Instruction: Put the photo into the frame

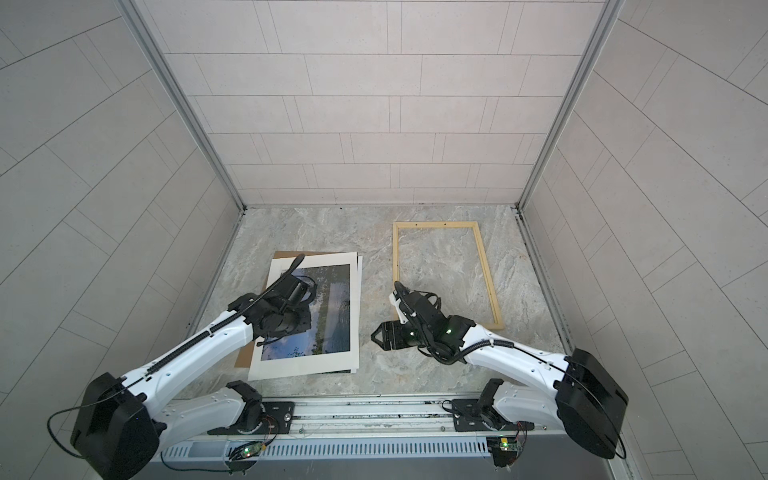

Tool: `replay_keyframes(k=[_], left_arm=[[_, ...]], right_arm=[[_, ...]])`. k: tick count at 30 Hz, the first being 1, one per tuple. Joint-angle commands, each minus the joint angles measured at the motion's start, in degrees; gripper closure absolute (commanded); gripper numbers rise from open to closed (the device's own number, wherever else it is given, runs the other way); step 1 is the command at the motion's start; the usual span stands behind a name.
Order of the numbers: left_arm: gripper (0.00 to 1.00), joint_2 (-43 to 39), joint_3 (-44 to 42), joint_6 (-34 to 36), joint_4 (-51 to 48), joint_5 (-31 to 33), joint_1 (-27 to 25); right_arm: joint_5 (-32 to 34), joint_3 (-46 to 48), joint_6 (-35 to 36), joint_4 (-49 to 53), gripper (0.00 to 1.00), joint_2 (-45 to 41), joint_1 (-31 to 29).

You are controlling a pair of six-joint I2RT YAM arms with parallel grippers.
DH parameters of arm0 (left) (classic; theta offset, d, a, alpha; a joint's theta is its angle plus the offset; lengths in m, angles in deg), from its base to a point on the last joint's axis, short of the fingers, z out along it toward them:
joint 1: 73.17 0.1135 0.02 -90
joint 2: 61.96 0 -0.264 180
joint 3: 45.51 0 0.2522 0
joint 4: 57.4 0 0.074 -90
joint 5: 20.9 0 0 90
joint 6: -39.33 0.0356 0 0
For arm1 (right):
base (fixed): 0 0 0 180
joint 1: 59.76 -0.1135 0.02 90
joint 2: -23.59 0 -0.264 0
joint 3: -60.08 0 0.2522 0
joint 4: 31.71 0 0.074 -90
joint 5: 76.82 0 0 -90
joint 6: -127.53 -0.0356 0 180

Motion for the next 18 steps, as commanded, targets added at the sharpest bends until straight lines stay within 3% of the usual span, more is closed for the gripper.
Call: replay_keyframes(k=[1, 6, 18], left_arm=[[0.88, -1.1, -3.0, -3.8, 2.9, -1.1, -2.0], [1.00, 0.8, -6.1, -4.1, 7.3, -2.4, -2.6], [1.00, 5.6, -9.2, -3.3, 13.2, -5.6, -3.0]], right_arm=[[-4.4, 1.9, -6.2, -8.7, 0.25, 5.3, -2.3], [-5.1, 3.8, -8.3, -15.2, 0.25, 10.1, -3.7], [-7.1, 3.1, -12.2, -23.2, 0.27, 19.8, -3.5]])
